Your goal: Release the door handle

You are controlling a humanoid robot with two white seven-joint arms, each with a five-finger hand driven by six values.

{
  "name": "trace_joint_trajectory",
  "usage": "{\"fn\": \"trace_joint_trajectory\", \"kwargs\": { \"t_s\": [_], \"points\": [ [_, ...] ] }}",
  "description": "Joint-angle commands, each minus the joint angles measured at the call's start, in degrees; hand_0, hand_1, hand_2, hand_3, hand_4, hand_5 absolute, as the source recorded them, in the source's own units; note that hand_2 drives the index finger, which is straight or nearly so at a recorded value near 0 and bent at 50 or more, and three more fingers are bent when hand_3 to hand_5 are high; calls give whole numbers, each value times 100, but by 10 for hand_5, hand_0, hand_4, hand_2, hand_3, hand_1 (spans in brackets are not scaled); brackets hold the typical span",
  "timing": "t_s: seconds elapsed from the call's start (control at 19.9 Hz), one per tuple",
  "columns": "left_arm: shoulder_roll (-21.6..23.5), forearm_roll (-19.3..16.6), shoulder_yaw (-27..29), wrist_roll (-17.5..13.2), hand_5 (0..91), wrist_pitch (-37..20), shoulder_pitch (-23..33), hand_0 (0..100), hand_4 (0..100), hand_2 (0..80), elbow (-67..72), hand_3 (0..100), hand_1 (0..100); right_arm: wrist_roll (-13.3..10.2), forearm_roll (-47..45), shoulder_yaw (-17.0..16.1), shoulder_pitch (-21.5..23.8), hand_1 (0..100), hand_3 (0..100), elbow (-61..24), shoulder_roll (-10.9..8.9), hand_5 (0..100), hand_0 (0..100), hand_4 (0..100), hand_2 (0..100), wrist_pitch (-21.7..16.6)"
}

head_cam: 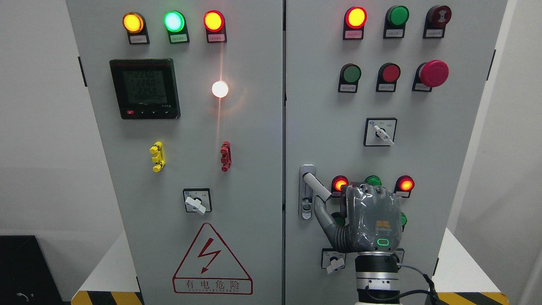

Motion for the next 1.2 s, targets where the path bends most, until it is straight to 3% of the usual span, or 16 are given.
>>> {"fn": "trace_joint_trajectory", "kwargs": {
  "t_s": [0.0, 1.15],
  "points": [
    [0, 0, 0, -3, 0, -3, 0, 120, 0, 0, 0, 0, 556, -3, 0, -12, 0, 416, 1000, -26, 0, 1000, 451, 951, 996, -1],
    [0, 0, 0, -3, 0, -3, 0, 120, 0, 0, 0, 0, 556, -65, 0, -82, 0, 418, 1000, -35, 0, 1000, 454, 953, 996, -10]
  ]
}}
